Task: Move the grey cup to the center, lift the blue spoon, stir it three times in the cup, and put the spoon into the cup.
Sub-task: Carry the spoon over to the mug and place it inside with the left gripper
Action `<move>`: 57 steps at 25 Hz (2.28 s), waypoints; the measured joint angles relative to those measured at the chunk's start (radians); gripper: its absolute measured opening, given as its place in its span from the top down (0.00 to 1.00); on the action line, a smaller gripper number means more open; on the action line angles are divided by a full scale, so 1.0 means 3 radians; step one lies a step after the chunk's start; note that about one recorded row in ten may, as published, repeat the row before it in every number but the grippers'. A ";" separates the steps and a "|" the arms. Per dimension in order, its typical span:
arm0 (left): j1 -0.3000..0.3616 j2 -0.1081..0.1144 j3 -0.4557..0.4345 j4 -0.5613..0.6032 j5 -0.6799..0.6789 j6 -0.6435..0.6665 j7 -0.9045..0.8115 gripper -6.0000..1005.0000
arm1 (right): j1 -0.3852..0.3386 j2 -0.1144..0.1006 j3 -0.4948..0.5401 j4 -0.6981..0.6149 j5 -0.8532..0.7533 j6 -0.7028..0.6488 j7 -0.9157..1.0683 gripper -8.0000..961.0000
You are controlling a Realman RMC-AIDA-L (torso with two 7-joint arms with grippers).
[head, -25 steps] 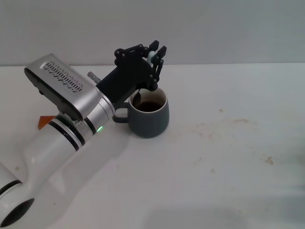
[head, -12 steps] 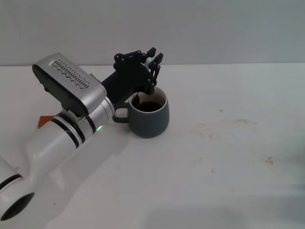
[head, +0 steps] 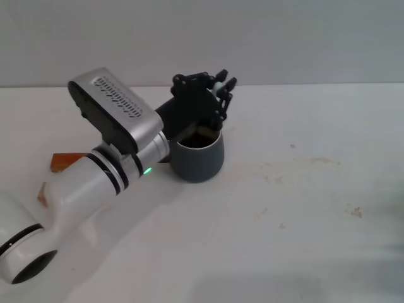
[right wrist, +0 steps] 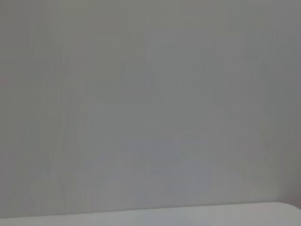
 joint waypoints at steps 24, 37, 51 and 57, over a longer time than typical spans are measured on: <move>0.0401 0.0046 -0.0028 -0.0327 0.0003 0.0036 -0.0007 0.85 | 0.0061 -0.0004 0.0000 0.0016 -0.0022 0.0008 -0.0015 0.99; 0.0071 0.0019 -0.0181 -0.0007 0.0000 0.0001 -0.0026 0.85 | 0.0100 -0.0004 0.0013 -0.0002 -0.0021 0.0026 -0.0015 0.99; -0.0031 -0.0001 0.0077 -0.0040 0.0000 -0.0027 -0.0180 0.85 | 0.0110 -0.0004 0.0008 -0.0015 -0.0004 0.0026 -0.0015 0.99; 0.0102 0.0009 0.0107 -0.0161 0.0000 -0.0016 -0.0183 0.85 | 0.0115 -0.0004 0.0001 -0.0003 -0.0017 0.0026 -0.0015 0.99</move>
